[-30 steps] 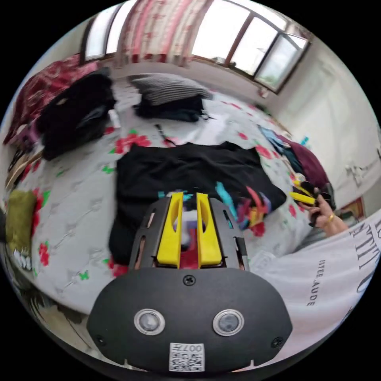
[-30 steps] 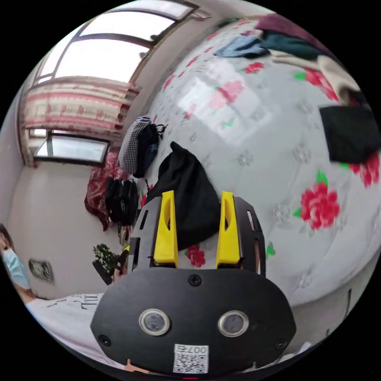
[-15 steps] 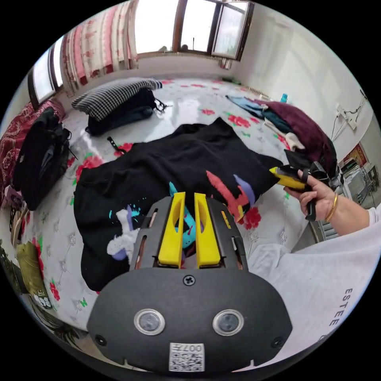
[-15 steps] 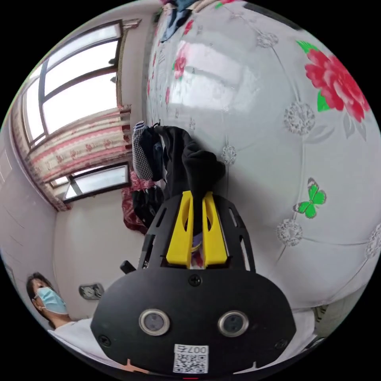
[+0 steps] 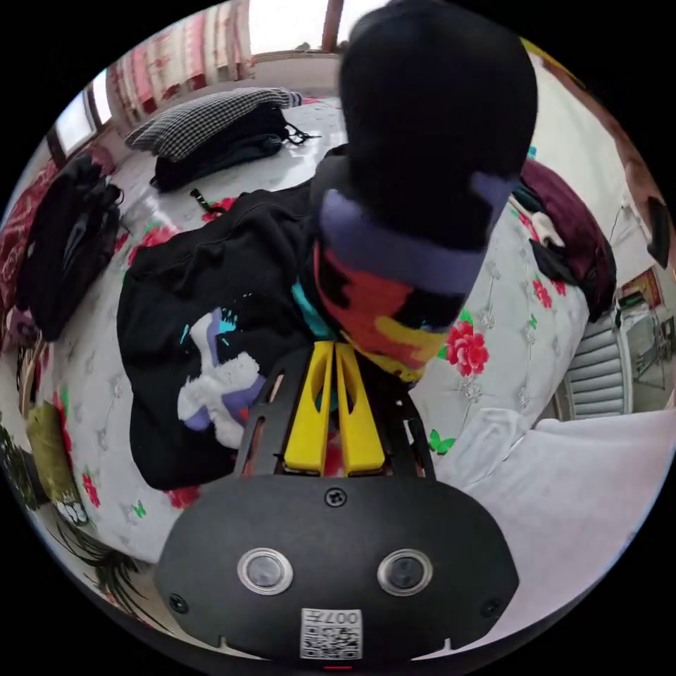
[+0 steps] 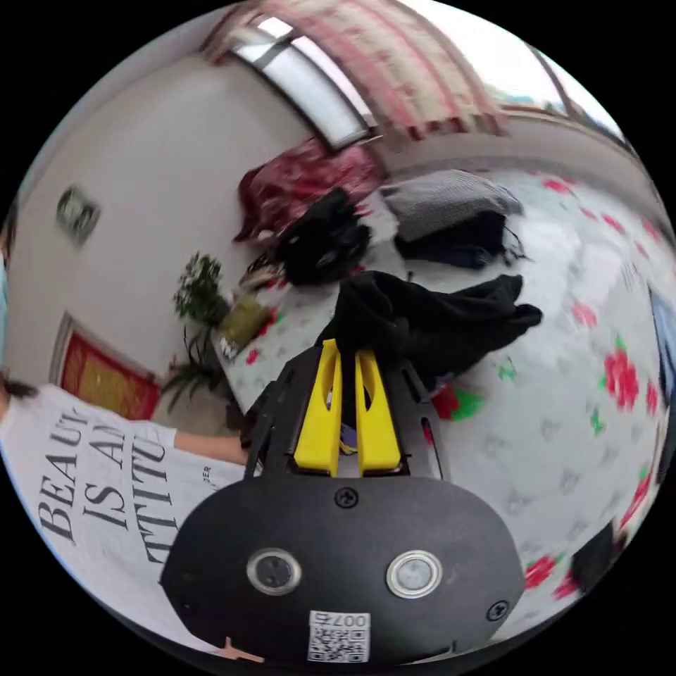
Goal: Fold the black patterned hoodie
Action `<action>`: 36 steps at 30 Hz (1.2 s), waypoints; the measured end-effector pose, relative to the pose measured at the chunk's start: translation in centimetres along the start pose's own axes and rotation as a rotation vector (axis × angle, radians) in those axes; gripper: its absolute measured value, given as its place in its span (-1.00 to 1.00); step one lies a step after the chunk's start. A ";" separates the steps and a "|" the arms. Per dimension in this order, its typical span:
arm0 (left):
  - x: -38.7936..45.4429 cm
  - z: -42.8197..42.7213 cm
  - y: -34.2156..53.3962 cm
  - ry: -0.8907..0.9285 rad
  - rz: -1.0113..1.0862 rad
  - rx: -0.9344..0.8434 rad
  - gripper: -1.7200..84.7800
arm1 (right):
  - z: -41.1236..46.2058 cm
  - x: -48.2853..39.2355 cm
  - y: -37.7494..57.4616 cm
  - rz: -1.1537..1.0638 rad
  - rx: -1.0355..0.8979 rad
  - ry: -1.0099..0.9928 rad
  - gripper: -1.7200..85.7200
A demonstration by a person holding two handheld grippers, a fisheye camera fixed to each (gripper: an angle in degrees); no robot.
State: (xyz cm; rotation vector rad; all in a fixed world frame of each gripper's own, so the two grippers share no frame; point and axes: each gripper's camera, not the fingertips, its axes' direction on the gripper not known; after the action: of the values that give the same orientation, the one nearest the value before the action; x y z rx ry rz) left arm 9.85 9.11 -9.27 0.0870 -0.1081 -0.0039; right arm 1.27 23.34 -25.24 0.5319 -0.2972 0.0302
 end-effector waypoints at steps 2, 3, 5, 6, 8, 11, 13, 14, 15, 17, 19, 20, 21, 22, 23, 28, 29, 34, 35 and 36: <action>-2.6 -2.4 2.2 0.055 -0.065 0.013 -0.98 | 4.3 -5.7 -2.7 -0.190 -0.095 -0.045 -0.93; -3.6 -3.1 3.3 0.087 -0.095 0.024 -0.97 | 7.6 -8.9 -3.6 -0.292 -0.151 -0.076 -0.92; -8.7 -5.0 8.3 0.253 -0.287 0.067 -0.95 | 13.6 -12.5 -3.7 -0.380 -0.234 -0.124 -0.91; -11.3 -5.6 11.2 0.324 -0.397 0.090 -0.93 | 18.1 -13.8 -3.3 -0.400 -0.297 -0.155 -0.90; -14.6 -6.1 15.0 0.375 -0.527 0.103 -0.88 | 25.5 -14.5 -1.9 -0.383 -0.397 -0.199 -0.88; -19.0 -7.6 19.0 0.409 -0.690 0.150 -0.81 | 37.9 -12.4 2.0 -0.280 -0.653 -0.227 -0.84; -21.1 -8.8 19.8 0.462 -0.738 0.215 -0.76 | 39.8 -10.5 2.3 -0.163 -0.665 -0.323 -0.81; -22.3 -9.4 19.9 0.492 -0.755 0.252 -0.72 | 39.2 -10.4 2.1 -0.155 -0.646 -0.354 -0.80; -23.4 -9.7 19.9 0.522 -0.776 0.287 -0.69 | 37.8 -10.2 1.4 -0.156 -0.613 -0.433 -0.79; -25.3 -9.7 19.7 0.598 -0.813 0.330 -0.63 | 34.1 -9.2 0.2 -0.149 -0.528 -0.531 -0.77; -26.9 -9.7 19.2 0.669 -0.830 0.356 -0.57 | 28.1 -4.9 -1.3 -0.082 -0.352 -0.544 -0.74; -28.0 -9.7 18.9 0.692 -0.848 0.371 -0.54 | 26.7 -3.3 -1.6 -0.050 -0.313 -0.527 -0.73; -29.1 -9.7 18.6 0.719 -0.857 0.379 -0.50 | 24.1 0.6 -1.7 0.032 -0.233 -0.483 -0.72; -29.6 -9.7 18.4 0.733 -0.861 0.380 -0.48 | 22.0 4.9 -1.4 0.118 -0.166 -0.422 -0.70; -30.6 -9.6 17.8 0.761 -0.863 0.374 -0.45 | 21.2 7.1 -1.1 0.171 -0.148 -0.381 -0.70; -33.2 -9.2 15.0 0.781 -0.838 0.294 -0.41 | 19.0 23.3 4.2 0.594 -0.085 -0.347 -0.66; -34.0 -9.1 14.5 0.799 -0.844 0.281 -0.41 | 19.2 24.3 4.6 0.622 -0.080 -0.369 -0.66; -36.2 -8.8 14.4 0.857 -0.900 0.222 -0.45 | 16.3 32.0 8.1 0.861 0.185 -0.467 -0.64; -36.2 -8.9 14.4 0.851 -0.895 0.219 -0.46 | 15.6 32.4 8.1 0.852 0.202 -0.449 -0.64; -36.2 -8.9 14.4 0.839 -0.894 0.211 -0.47 | 15.3 33.1 7.7 0.829 0.173 -0.395 -0.64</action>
State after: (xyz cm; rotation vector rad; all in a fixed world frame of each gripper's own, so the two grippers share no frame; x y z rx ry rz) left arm -25.16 24.51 -20.70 0.3343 0.7782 -0.8433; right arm 27.96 20.72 0.60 0.5533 -0.8926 0.7659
